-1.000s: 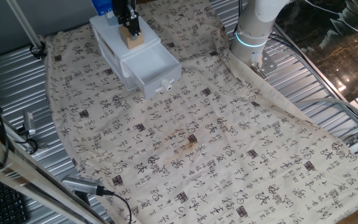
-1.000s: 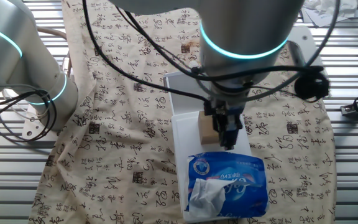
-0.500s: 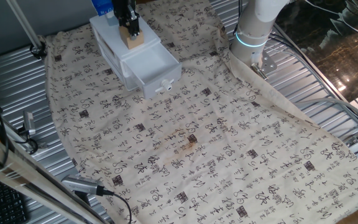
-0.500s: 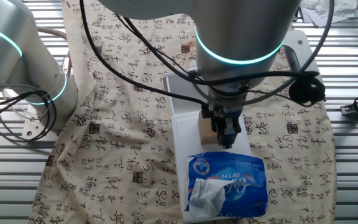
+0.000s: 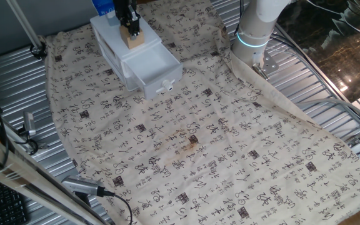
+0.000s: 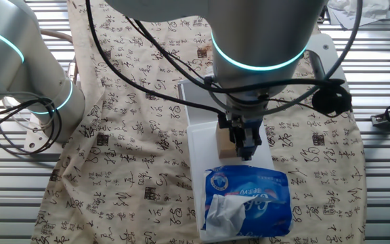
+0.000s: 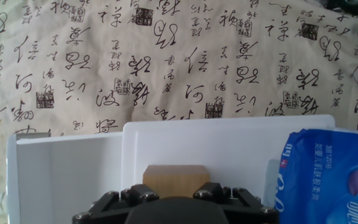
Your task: Put things in the drawer
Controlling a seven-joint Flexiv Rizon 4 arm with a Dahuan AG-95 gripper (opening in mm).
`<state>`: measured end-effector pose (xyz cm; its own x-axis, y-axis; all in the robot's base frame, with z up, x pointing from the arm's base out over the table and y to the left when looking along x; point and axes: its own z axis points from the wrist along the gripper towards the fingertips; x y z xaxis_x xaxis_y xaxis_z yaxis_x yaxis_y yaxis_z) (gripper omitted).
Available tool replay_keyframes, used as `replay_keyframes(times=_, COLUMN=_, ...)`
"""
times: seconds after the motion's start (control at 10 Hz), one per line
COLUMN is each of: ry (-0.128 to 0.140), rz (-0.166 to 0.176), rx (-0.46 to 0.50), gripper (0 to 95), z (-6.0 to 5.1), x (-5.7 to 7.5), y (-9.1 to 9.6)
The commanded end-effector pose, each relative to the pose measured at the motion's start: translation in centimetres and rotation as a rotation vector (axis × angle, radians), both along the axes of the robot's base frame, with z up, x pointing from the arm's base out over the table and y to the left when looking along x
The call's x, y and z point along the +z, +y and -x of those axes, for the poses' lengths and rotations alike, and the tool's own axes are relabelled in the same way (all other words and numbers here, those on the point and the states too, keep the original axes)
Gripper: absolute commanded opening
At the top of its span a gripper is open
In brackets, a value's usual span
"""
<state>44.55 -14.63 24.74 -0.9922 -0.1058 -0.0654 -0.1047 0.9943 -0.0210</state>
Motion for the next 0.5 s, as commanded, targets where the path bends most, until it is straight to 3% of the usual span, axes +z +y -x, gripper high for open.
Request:
replay_keyframes(times=0.1, ry=0.0, rz=-0.002, rx=0.001, gripper=0.0, z=0.0, x=0.1, y=0.1)
replay_keyframes(times=0.5, ry=0.008, rz=-0.001, rx=-0.026, gripper=0.0, z=0.0, x=1.5, y=1.3)
